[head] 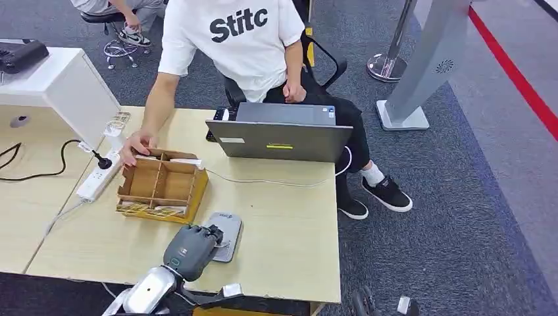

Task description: Pass the card to the sensor for recognition and then transmit it.

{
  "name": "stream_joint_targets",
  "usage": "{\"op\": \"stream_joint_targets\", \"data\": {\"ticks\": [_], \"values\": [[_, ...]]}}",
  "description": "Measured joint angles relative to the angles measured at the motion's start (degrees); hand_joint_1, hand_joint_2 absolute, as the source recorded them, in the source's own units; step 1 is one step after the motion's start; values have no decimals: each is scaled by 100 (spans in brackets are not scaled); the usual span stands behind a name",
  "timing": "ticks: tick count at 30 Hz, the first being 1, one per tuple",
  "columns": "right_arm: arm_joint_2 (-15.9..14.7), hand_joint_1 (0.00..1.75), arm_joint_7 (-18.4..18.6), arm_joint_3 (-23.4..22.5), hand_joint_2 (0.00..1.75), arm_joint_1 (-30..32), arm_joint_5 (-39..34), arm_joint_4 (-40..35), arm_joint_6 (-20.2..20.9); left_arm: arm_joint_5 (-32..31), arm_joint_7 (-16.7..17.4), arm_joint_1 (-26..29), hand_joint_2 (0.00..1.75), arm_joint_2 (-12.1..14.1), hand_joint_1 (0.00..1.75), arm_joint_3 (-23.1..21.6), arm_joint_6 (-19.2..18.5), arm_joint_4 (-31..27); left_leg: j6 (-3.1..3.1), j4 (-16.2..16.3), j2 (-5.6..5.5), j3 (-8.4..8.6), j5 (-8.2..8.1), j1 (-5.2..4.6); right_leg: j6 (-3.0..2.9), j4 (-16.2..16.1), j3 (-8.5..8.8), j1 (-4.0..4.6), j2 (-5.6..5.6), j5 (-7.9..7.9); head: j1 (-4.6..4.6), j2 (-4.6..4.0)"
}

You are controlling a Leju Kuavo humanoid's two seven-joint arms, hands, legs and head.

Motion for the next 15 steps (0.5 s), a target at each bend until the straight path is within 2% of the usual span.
{"op": "stream_joint_targets", "data": {"ticks": [9,15], "values": [[0,0,-2,50,175,8,-2,2,4,338,72,-137,175,144,175,327,17,-537,0,0,0,-1,0,0,0,0,0,0,0,0,2,2],[0,0,-11,52,175,27,-37,17,4,708,83,-278,175,385,175,907,11,-935,-1,-1,2,0,1,2,-4,2,0,1,1,2,0,0]]}}
